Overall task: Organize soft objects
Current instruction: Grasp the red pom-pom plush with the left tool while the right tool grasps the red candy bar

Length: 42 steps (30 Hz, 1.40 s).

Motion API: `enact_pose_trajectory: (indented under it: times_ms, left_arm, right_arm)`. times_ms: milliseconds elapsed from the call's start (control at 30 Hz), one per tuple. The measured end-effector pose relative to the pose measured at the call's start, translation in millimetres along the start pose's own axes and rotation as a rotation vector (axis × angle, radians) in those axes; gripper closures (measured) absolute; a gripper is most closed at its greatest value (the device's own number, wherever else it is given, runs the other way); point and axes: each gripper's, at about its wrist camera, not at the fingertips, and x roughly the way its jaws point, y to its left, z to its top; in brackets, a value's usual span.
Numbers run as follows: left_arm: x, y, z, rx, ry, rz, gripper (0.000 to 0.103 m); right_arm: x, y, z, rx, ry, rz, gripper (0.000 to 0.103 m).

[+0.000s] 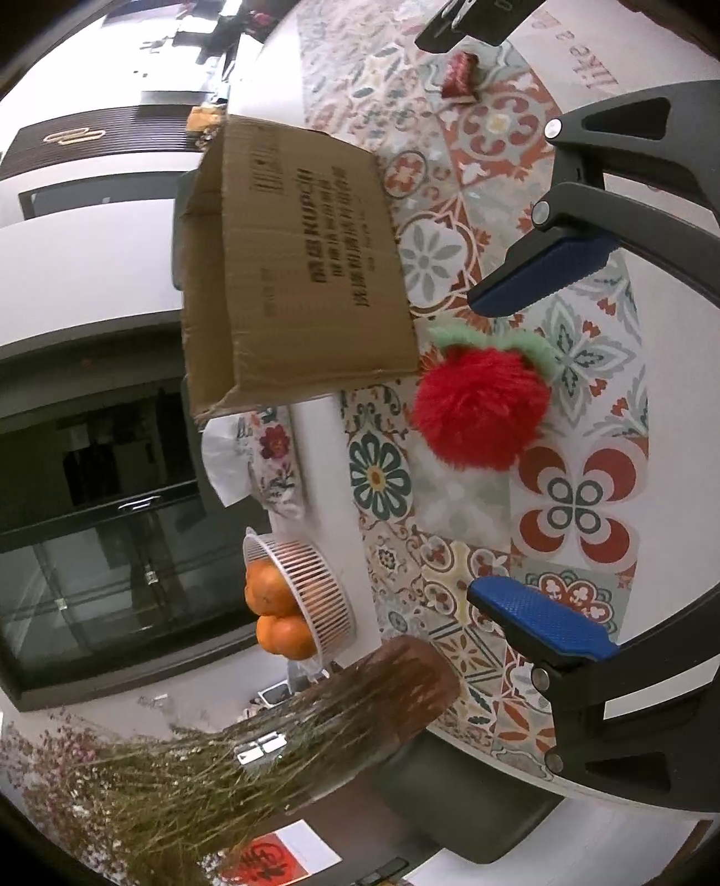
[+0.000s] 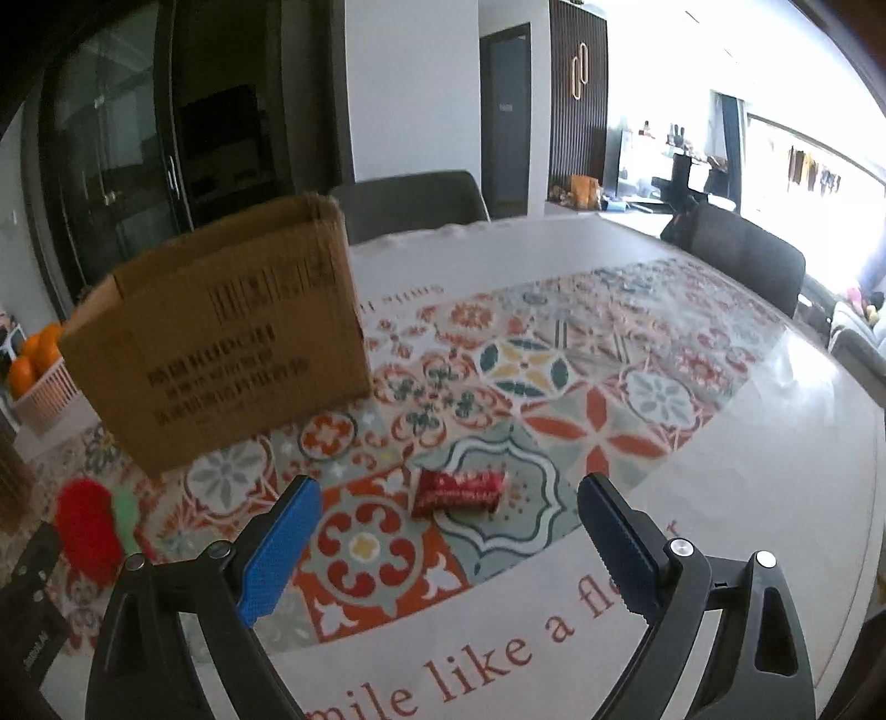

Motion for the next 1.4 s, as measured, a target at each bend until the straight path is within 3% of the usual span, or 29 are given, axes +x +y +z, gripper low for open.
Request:
enact_pose_trajectory:
  times_ms: [367, 1000, 1400]
  left_arm:
    - [34.3, -6.2, -4.8, 0.004, 0.037, -0.008, 0.007]
    - [78.9, -19.6, -9.7, 0.002, 0.117, -0.024, 0.008]
    - [102.0, -23.8, -11.3, -0.019, 0.203, -0.079, 0.032]
  right_arm:
    - [29.7, 11.6, -1.4, -0.05, 0.013, -0.064, 0.008]
    - [79.4, 7.6, -5.7, -0.004, 0.109, -0.133, 0.008]
    - [104.1, 12.9, -4.4, -0.031, 0.169, -0.104, 0.008]
